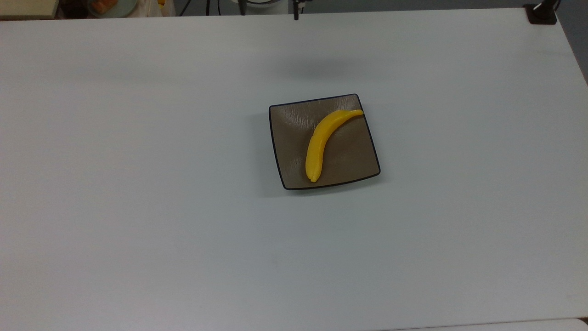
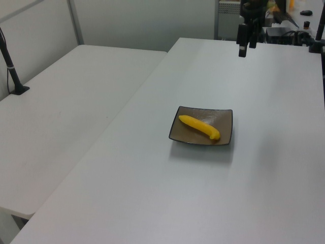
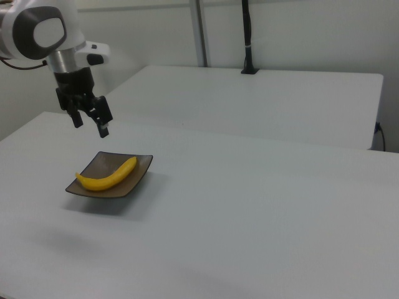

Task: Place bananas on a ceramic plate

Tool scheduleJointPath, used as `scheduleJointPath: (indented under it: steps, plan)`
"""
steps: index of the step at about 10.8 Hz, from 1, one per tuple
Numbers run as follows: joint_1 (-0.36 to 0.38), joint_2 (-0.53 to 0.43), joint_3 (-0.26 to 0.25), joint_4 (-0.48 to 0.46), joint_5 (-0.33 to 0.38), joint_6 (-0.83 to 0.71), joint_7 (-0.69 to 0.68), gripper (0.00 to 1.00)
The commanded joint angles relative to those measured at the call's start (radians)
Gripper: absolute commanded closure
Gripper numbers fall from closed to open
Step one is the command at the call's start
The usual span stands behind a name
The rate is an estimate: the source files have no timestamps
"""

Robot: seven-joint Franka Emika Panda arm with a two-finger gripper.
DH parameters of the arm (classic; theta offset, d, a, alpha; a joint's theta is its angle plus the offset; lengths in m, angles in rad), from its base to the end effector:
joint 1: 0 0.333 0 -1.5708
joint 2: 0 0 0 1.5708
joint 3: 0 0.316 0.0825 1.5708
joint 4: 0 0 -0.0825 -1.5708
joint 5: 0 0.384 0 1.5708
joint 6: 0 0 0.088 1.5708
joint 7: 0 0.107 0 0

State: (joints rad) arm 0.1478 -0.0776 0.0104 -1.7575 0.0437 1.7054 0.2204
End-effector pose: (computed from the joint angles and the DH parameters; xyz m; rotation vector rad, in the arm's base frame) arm 0.5318 0.0892 0.5900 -3.0931 0.1045 -0.0264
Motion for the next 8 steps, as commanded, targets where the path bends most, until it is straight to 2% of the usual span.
scheduleJointPath:
  steps: [1, 3, 5, 8]
  plan:
    - [0.013, 0.027, -0.046, 0.013, -0.057, 0.005, -0.145, 0.0]
    - [0.012, 0.051, -0.049, 0.023, -0.074, 0.045, -0.173, 0.0]
    - [0.012, 0.074, -0.053, 0.058, -0.05, 0.051, -0.164, 0.0]
    - [0.012, 0.078, -0.055, 0.061, -0.048, 0.046, -0.162, 0.0]
